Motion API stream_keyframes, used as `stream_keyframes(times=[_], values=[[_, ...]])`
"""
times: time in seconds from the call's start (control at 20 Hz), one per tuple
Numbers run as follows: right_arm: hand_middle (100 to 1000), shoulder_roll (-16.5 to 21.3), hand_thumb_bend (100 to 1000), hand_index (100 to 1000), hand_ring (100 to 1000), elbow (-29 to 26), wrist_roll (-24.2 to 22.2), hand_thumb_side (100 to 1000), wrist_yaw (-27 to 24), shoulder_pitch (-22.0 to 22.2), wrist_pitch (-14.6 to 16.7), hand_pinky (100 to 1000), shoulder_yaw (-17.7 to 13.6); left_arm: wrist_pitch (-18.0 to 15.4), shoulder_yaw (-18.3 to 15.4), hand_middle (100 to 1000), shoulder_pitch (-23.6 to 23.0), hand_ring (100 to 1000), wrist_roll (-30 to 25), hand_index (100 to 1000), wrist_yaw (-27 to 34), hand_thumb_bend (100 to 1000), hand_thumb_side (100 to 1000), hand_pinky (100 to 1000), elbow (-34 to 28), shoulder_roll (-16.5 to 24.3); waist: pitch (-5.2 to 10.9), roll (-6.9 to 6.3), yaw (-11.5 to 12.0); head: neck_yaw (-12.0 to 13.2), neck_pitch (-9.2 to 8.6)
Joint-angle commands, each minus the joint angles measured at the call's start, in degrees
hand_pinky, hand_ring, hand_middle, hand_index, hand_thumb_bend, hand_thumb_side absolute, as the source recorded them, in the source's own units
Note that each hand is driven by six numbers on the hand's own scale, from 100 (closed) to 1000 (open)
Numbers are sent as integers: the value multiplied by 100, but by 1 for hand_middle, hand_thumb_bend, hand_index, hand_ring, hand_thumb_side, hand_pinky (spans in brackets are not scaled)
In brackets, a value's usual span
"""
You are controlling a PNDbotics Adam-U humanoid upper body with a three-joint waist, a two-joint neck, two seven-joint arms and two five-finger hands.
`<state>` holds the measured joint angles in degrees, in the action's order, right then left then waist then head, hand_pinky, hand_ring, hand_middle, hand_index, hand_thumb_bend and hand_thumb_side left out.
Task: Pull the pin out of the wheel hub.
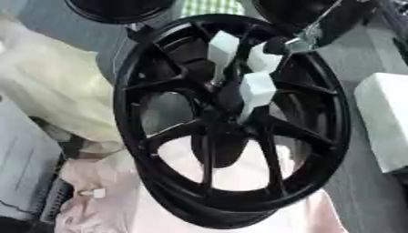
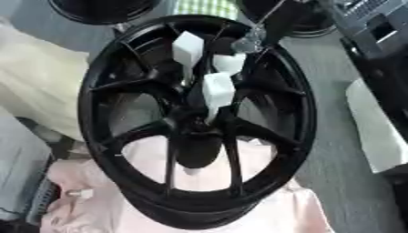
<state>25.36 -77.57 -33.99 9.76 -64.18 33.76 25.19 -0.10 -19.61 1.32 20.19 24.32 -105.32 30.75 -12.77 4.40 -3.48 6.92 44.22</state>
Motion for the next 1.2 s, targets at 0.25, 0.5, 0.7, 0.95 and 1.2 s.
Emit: stream_keyframes(times=[0.25,0.5,0.7,0.95,1.2], values=[[712,108,420,792,781,-142,-1798,228,285,-37,1820,787,30,15,-62,524,2,522,3,661,-51,126,886,521,-94,198,48,-17,12,66,-10],[713,143,416,792,782,-141,-1798,203,426,-31,1820,789,104,23,-60,524,2,522,-5,661,-61,125,888,521,-93,203,26,-1,25,76,-10],[717,215,418,794,785,-132,-1798,214,547,-66,1820,793,184,23,-57,524,4,522,-14,661,-67,125,888,522,-92,213,15,5,44,74,-10],[736,420,430,802,804,-147,-1798,271,603,-257,1820,813,286,27,-42,525,29,522,-45,661,-64,125,886,522,-89,219,19,9,134,5,-10],[749,628,442,808,817,-35,-1798,306,745,-397,1820,820,552,26,-36,526,49,522,-65,661,-54,124,885,522,-90,226,26,13,210,-105,-10]])
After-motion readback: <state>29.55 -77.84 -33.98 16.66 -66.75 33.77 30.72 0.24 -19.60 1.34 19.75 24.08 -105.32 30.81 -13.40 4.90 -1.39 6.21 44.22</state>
